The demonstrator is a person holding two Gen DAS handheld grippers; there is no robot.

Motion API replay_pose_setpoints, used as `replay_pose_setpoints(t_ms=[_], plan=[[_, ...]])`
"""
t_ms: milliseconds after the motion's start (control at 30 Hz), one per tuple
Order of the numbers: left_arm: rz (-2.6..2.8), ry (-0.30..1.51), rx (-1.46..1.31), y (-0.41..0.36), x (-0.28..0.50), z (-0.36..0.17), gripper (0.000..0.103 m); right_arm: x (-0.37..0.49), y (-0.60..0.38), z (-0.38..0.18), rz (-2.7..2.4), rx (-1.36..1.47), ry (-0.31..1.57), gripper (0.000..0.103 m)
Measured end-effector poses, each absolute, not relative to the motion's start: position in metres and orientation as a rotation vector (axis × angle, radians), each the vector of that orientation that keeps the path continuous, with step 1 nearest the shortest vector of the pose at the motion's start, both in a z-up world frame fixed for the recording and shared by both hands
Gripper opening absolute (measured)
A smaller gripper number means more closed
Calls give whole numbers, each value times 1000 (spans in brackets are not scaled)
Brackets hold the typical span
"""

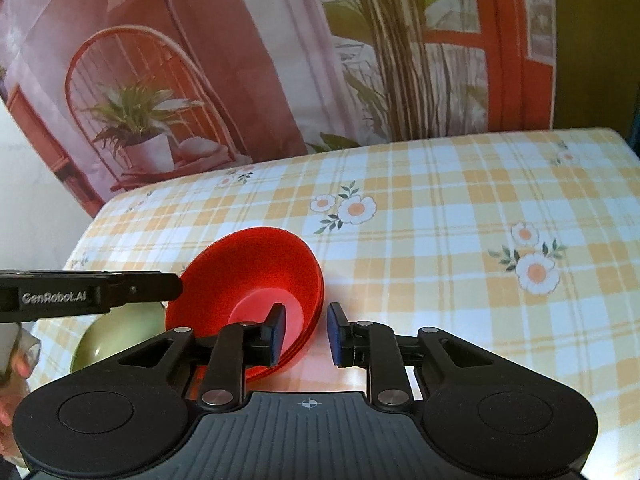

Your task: Organize plates and bowls

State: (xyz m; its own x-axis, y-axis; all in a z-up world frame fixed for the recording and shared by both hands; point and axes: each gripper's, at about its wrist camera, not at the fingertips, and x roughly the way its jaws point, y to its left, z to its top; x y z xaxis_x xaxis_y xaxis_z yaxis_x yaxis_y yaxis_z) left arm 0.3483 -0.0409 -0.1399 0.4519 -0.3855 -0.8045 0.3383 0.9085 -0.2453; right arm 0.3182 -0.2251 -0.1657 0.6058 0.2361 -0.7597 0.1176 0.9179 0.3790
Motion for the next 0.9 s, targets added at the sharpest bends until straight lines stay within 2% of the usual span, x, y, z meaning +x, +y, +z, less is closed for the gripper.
replay_pose_setpoints(t_ms=[700, 900], plan=[[-472, 1054, -107, -44, 363, -165, 20, 305, -216, -180, 1, 561, 851, 24], [-476, 1036, -93, -45, 360, -166, 20, 301, -217, -181, -11, 575, 842, 19]])
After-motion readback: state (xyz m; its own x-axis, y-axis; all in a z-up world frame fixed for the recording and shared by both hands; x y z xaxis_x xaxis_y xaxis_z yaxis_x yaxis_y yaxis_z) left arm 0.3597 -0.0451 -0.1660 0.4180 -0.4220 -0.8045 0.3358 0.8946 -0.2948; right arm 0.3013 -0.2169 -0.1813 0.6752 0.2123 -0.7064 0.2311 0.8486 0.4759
